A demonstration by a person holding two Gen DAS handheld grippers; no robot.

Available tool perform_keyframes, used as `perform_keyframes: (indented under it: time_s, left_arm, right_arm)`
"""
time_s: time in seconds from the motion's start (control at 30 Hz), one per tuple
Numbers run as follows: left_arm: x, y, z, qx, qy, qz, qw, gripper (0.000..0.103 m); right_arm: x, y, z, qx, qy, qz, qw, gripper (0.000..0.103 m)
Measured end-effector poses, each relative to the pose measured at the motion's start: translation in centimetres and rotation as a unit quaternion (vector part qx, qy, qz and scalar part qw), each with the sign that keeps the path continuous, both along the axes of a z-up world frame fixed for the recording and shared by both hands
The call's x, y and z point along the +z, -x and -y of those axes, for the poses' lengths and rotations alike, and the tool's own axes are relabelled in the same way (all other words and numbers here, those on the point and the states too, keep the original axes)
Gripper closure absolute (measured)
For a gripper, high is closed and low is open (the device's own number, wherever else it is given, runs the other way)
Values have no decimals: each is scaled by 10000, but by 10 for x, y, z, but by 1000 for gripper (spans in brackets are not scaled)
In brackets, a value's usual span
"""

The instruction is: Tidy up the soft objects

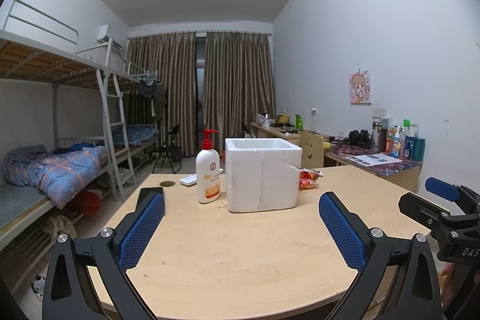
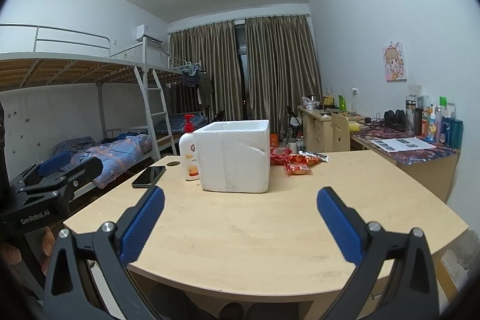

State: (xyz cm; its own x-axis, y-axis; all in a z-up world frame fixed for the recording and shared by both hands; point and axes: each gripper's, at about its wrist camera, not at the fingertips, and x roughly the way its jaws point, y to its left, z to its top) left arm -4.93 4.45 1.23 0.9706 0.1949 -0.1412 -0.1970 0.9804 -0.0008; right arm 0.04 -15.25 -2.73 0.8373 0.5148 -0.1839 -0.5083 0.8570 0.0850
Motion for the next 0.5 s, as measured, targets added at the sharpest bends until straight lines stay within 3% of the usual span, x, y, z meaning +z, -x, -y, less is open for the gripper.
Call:
perform_keyframes:
  time_s: [0.5]
  left_arm:
    - [-2,0,3,-21,-17,-53,10000,0]
  right_arm:
    - [0,0,0,53,1,-18,10000,0]
